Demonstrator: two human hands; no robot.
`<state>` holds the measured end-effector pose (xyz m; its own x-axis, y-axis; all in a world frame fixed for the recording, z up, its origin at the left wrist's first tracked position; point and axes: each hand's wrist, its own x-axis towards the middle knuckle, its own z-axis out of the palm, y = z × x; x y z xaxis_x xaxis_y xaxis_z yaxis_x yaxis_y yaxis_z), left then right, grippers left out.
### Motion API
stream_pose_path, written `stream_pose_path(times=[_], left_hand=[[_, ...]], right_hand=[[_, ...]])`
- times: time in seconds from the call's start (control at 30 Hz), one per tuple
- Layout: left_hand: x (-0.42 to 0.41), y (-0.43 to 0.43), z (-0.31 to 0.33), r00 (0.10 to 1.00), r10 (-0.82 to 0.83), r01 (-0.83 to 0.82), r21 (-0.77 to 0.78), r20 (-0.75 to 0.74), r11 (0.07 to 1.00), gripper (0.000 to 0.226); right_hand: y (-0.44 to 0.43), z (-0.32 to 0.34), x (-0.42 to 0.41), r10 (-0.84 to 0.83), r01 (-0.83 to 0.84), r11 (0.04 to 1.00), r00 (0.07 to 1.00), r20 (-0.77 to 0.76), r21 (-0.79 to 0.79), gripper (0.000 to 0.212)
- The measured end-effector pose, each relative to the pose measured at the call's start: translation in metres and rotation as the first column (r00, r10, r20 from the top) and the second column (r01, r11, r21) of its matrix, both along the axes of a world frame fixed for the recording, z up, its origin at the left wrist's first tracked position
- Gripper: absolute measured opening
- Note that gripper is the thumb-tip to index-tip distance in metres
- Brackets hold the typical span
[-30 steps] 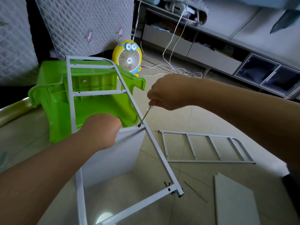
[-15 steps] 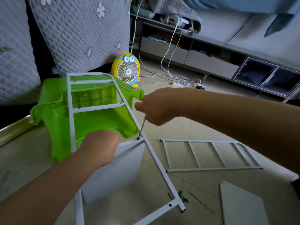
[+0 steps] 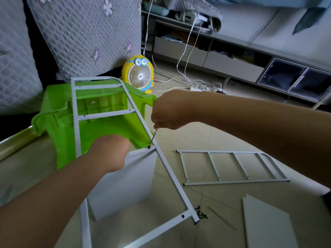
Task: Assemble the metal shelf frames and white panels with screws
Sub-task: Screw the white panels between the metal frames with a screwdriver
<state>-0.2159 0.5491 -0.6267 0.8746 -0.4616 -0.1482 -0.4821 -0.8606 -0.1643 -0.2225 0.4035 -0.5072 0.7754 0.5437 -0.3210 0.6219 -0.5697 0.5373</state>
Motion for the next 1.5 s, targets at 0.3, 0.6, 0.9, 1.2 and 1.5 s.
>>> stream_pose_path(times=[0.3, 0.6, 0.9, 1.2, 1.5], left_hand=[[-0.002, 0.0, -0.002, 1.0, 0.002, -0.002, -0.017, 0.022, 1.0, 0.008], [-0.002, 0.003, -0.004, 1.0, -0.003, 0.003, -0.02, -0.001, 1.0, 0.01], [-0.003, 0.005, -0.007, 1.0, -0.006, 0.006, -0.027, 0.011, 1.0, 0.019], [-0.008, 0.003, -0.002, 1.0, 0.003, -0.004, -0.047, -0.026, 0.999, 0.009], [-0.009, 0.004, -0.001, 0.999, 0.008, -0.01, -0.059, -0.035, 0.998, 0.018]], right_hand=[[-0.011, -0.007, 0.019, -0.525, 0.598, 0.787, 0.779, -0.343, 0.153, 0.037], [-0.008, -0.011, -0.009, -0.147, 0.153, 0.977, 0.988, -0.052, 0.148, 0.025], [0.015, -0.01, 0.001, -0.027, 0.032, 0.994, 0.998, -0.053, 0.105, 0.032], [0.02, -0.017, 0.007, -0.283, 0.29, 0.947, 0.957, -0.066, 0.141, 0.024], [0.001, -0.006, -0.011, -0.023, 0.023, 1.0, 1.0, -0.014, -0.019, 0.024]])
